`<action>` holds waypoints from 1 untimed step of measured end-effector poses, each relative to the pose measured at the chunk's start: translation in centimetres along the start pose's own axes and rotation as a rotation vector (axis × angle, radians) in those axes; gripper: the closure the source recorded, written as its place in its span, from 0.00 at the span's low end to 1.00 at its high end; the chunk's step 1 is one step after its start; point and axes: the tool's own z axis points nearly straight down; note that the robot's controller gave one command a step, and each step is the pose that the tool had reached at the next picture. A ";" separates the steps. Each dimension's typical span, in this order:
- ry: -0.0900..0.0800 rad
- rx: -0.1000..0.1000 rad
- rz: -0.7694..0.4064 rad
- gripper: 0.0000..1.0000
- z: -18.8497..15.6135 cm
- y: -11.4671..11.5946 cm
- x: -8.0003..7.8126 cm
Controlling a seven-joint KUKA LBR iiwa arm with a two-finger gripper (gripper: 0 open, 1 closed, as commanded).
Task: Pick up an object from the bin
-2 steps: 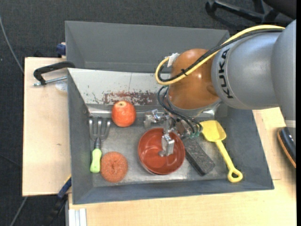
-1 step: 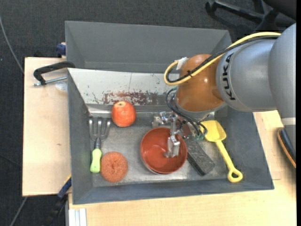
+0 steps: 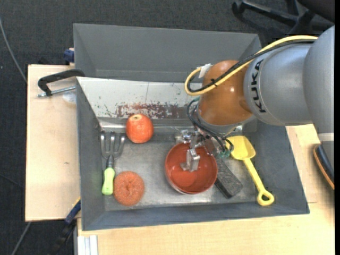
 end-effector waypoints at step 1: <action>-0.003 0.003 -0.028 1.00 -4.8 -9.0 3.1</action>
Offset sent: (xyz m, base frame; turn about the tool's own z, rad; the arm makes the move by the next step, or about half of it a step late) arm -0.0065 -0.0909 0.0474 -0.0367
